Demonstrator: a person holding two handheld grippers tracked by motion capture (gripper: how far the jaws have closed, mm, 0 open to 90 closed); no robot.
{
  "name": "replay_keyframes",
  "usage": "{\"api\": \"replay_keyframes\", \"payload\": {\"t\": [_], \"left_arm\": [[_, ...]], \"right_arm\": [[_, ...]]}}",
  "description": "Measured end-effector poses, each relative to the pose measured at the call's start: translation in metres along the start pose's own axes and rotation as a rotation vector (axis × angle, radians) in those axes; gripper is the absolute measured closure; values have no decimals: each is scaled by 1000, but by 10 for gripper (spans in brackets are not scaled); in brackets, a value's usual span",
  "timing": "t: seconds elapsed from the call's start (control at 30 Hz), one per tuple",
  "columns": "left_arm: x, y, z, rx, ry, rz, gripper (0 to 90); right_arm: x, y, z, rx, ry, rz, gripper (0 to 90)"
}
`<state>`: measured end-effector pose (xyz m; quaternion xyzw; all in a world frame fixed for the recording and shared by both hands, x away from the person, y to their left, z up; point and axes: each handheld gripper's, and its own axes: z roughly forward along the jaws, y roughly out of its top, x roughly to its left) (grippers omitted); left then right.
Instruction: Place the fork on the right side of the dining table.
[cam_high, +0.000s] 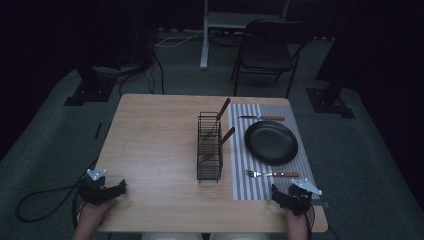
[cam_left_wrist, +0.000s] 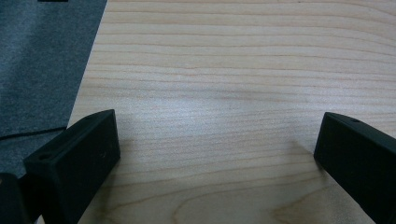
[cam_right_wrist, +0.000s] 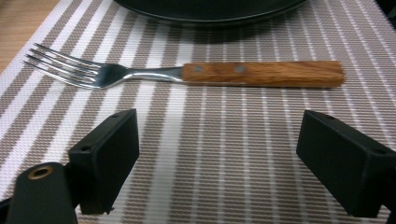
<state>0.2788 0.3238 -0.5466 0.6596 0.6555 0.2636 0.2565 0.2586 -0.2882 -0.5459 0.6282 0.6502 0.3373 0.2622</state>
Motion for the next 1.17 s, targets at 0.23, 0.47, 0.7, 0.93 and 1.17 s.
{"api": "replay_keyframes", "payload": {"t": [0.23,0.47,0.7,0.93,1.17], "left_arm": [[0,0,0,0,0,-1,7],[0,0,0,2,0,1,7],[0,0,0,0,0,-1,6],[0,0,0,0,0,-2,6],[0,0,0,1,0,-1,6]], "right_arm": [[-22,-3,-4,17,-4,13,128],[-36,-6,-8,24,-34,6,128],[-35,-7,-7,38,-43,2,128],[-33,-7,-5,65,-82,-16,132],[-33,-6,-5,67,-83,-14,127]]}}
